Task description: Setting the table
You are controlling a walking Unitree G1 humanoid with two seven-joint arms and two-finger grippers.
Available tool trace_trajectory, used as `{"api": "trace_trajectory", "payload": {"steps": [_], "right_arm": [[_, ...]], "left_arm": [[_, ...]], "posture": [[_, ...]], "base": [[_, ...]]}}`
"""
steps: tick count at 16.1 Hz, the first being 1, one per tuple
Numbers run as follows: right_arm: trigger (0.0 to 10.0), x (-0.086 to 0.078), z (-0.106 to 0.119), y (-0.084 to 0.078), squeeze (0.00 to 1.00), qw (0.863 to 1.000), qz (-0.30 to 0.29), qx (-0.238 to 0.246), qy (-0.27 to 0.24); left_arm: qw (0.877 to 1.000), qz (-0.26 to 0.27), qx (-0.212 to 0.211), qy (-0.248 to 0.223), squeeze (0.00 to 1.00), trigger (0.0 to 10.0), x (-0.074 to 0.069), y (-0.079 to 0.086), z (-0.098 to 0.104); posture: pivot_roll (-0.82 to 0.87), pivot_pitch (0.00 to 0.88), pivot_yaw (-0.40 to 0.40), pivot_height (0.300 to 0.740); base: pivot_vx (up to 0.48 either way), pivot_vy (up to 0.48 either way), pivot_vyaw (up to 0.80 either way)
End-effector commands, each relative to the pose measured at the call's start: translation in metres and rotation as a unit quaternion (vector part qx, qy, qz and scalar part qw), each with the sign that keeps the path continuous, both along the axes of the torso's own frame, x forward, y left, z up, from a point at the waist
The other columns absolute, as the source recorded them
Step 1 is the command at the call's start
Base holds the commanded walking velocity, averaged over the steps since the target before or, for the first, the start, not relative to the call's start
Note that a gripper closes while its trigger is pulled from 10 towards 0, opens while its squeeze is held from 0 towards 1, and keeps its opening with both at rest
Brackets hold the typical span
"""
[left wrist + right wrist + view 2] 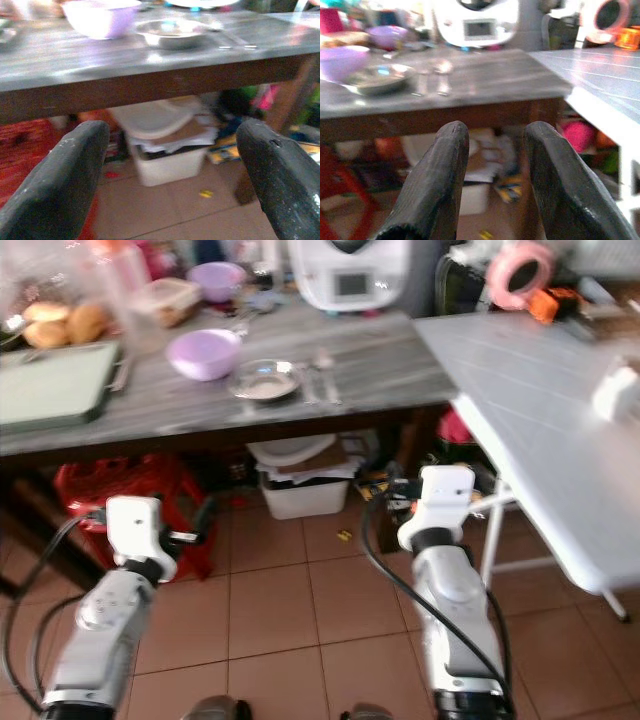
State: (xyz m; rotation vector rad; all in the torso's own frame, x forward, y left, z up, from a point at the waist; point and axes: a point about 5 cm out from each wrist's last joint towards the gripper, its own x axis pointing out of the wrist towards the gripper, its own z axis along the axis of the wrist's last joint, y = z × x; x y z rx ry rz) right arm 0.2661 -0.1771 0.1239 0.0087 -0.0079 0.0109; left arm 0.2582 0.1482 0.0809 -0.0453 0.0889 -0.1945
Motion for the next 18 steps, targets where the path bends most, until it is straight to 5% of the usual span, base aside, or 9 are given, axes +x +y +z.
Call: {"api": "trace_trajectory", "payload": {"steps": [1, 12, 13, 18], "right_arm": [[10.0, 0.0014, 0.0019, -0.0007, 0.00, 1.000, -0.005, 0.001, -0.005], [10.0, -0.0006, 0.0010, -0.0041, 0.00, 1.000, 0.000, 0.002, -0.002], [10.0, -0.0012, 0.0014, -0.0040, 1.00, 1.000, -0.002, 0.010, -0.004], [10.0, -0.0016, 0.0001, -0.0054, 1.00, 1.000, -0.011, 0.007, -0.003]], "left_arm": [[1.000, -0.004, 0.002, -0.002, 0.00, 10.0, -0.0002, 0.0024, 0.0011], [1.000, -0.005, 0.000, 0.003, 0.00, 10.0, -0.0026, 0.0000, -0.0012], [1.000, -0.005, -0.001, 0.003, 0.00, 10.0, -0.0027, -0.0003, -0.0014], [1.000, -0.005, 0.000, 0.003, 0.00, 10.0, -0.0026, 0.0005, -0.0011]], "posture": [[-0.03, 0.000, 0.031, 0.740], [-0.03, 0.000, 0.022, 0.740], [-0.03, 0.000, 0.022, 0.740], [-0.03, 0.000, 0.026, 0.740]], "base": [[0.000, -0.349, 0.00], [0.000, -0.360, 0.00], [0.000, -0.345, 0.00], [0.000, -0.348, 0.00]]}}
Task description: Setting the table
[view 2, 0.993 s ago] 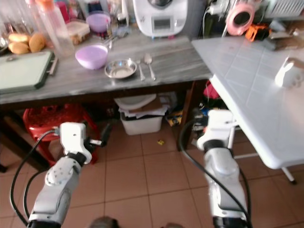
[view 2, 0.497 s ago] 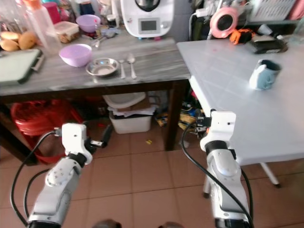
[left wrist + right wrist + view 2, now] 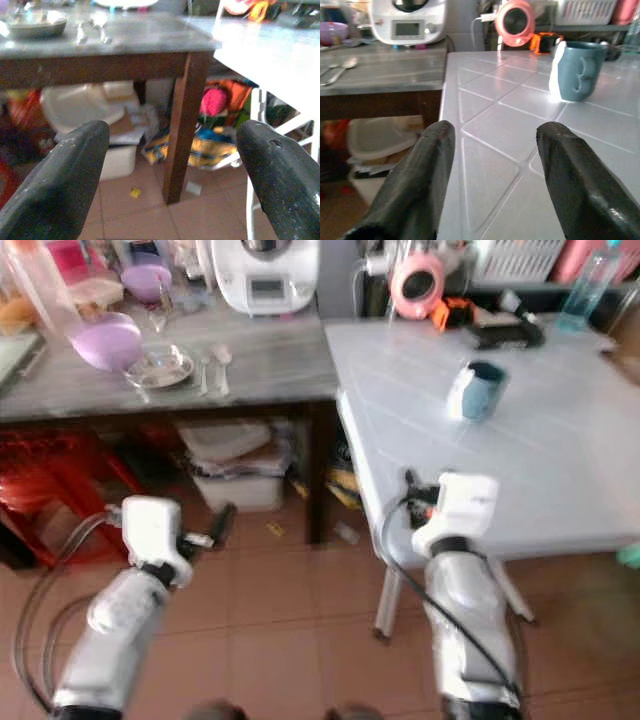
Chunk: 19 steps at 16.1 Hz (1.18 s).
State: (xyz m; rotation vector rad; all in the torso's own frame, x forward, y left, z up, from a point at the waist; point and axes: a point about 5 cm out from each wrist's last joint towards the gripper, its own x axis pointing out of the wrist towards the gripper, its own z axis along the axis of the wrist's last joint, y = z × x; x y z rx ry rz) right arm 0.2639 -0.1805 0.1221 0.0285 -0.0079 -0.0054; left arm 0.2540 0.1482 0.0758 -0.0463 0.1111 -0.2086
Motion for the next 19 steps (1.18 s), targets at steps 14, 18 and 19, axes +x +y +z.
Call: {"api": "trace_trajectory", "payload": {"steps": [14, 18, 19], "right_arm": [[10.0, 0.0044, 0.0015, 0.0003, 0.00, 1.000, -0.008, -0.018, -0.006], [10.0, 0.0029, 0.0020, 0.0014, 0.00, 1.000, 0.002, -0.030, -0.008], [10.0, 0.0027, 0.0018, 0.0011, 0.00, 1.000, 0.000, -0.030, -0.007]], "left_arm": [[1.000, -0.018, -0.002, -0.023, 0.00, 10.0, 0.0019, -0.0007, 0.0084], [1.000, -0.019, -0.001, -0.022, 0.00, 10.0, 0.0003, -0.0014, 0.0084], [1.000, -0.019, -0.001, -0.022, 0.00, 10.0, 0.0001, -0.0017, 0.0084]], "posture": [[-0.02, 0.000, 0.034, 0.740], [-0.02, 0.000, 0.034, 0.740], [-0.02, 0.000, 0.033, 0.740]], "base": [[0.000, -0.247, 0.00], [0.196, 0.000, 0.11], [0.289, 0.000, 0.44]]}}
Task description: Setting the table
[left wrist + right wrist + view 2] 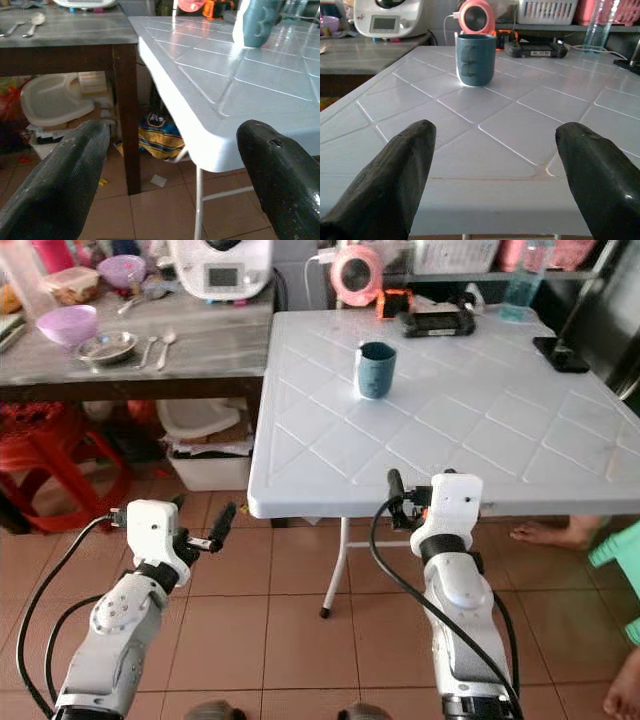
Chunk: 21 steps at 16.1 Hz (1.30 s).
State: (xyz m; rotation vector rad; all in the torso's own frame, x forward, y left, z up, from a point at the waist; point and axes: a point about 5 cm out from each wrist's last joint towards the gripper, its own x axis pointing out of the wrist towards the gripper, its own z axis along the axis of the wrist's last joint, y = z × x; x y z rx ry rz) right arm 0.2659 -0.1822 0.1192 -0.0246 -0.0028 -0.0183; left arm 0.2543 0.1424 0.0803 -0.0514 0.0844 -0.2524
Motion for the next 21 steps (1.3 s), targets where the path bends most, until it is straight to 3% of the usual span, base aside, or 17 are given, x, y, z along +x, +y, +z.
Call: {"api": "trace_trajectory", "payload": {"steps": [1, 21], "right_arm": [[10.0, 0.0008, 0.0045, 0.0030, 0.00, 1.000, 0.007, -0.003, -0.010], [10.0, 0.0040, 0.0022, 0.0010, 0.00, 1.000, -0.008, 0.002, -0.004]], "left_arm": [[1.000, 0.002, 0.004, -0.009, 0.00, 10.0, -0.0002, 0.0039, 0.0038], [1.000, -0.003, -0.001, -0.005, 0.00, 10.0, -0.0012, 0.0004, 0.0008]], "posture": [[-0.03, 0.000, 0.033, 0.740], [-0.03, 0.000, 0.030, 0.740]], "base": [[0.300, 0.000, 0.43], [0.361, 0.000, 0.00]]}}
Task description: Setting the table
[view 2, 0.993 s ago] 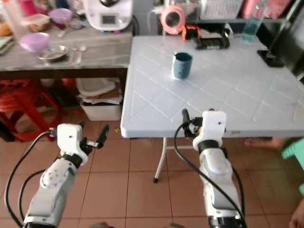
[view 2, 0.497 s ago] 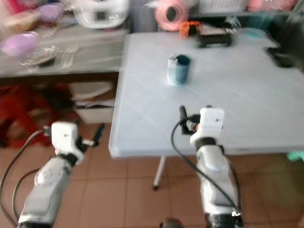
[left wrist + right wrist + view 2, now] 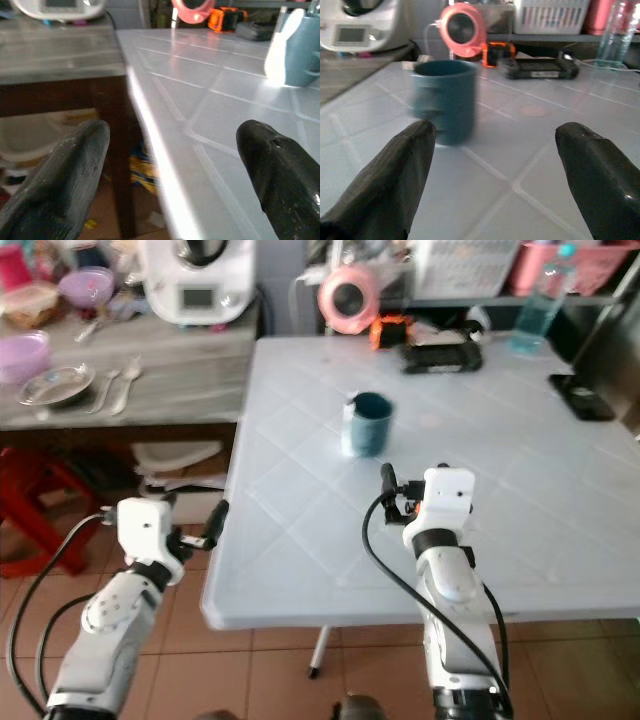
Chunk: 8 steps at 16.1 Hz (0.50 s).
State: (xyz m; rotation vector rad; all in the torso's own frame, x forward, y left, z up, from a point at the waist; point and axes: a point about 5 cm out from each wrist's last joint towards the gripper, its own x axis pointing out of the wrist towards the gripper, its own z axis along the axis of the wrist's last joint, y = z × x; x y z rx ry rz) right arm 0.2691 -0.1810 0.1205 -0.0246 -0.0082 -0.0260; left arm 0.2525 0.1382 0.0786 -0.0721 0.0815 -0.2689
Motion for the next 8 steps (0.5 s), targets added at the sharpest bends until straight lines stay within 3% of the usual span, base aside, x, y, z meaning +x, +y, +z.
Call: {"api": "trace_trajectory", "payload": {"steps": [1, 2, 6, 8], "right_arm": [[10.0, 0.002, 0.001, 0.001, 0.00, 1.000, -0.007, 0.006, -0.002], [10.0, 0.003, 0.001, 0.002, 0.00, 1.000, -0.009, 0.007, -0.002], [10.0, 0.012, -0.003, 0.010, 0.00, 1.000, -0.012, 0.021, 0.006], [10.0, 0.016, -0.009, 0.026, 0.00, 1.000, 0.005, 0.026, 0.012]], "left_arm": [[1.000, 0.004, 0.013, -0.004, 0.00, 10.0, 0.001, 0.005, 0.002], [1.000, 0.003, 0.015, -0.005, 0.00, 10.0, 0.001, 0.005, 0.002], [1.000, 0.020, 0.012, -0.001, 0.00, 10.0, 0.001, 0.008, -0.001], [1.000, 0.023, 0.016, 0.001, 0.00, 10.0, -0.002, 0.009, -0.002]], "posture": [[-0.03, 0.000, 0.030, 0.740], [-0.03, 0.000, 0.031, 0.740], [-0.03, 0.000, 0.031, 0.740], [-0.02, 0.000, 0.025, 0.740]], "base": [[0.356, 0.000, 0.00], [0.379, 0.000, 0.00], [0.000, 0.000, 0.00], [0.000, 0.000, 0.00]]}}
